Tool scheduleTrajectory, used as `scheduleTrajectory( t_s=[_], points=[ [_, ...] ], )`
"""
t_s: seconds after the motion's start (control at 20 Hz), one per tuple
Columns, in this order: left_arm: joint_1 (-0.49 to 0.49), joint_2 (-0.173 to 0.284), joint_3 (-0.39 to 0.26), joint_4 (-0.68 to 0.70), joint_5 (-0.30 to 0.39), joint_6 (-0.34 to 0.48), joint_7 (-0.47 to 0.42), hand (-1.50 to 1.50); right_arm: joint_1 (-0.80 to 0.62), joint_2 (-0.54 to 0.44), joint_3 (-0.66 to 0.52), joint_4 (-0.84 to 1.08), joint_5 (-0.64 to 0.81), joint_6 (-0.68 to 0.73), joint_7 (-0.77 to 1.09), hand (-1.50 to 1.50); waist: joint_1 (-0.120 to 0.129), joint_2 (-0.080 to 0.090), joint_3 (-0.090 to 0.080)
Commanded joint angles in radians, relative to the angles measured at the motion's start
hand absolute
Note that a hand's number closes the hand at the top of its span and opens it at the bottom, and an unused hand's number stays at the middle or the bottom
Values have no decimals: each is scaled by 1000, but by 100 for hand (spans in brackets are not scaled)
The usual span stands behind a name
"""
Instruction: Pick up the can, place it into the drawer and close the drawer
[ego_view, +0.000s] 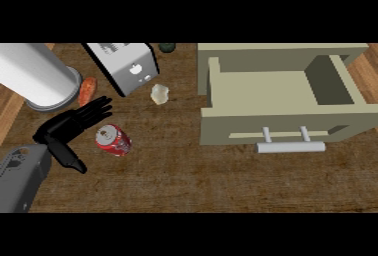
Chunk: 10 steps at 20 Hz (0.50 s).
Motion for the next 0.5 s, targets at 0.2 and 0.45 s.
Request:
scheduleTrajectory(
  t_s=[0.2, 0.45],
  points=[
    [-19, 6, -53, 176, -135, -34, -246, -150, 9, -1, -30, -48, -56, 2, 53, -150, -1, 0, 0],
    [6, -23, -79, 252, -166, -7, -312, -150, -26, -31, -46, -29, -62, -9, 65, -150, -3, 4, -2]
  ],
)
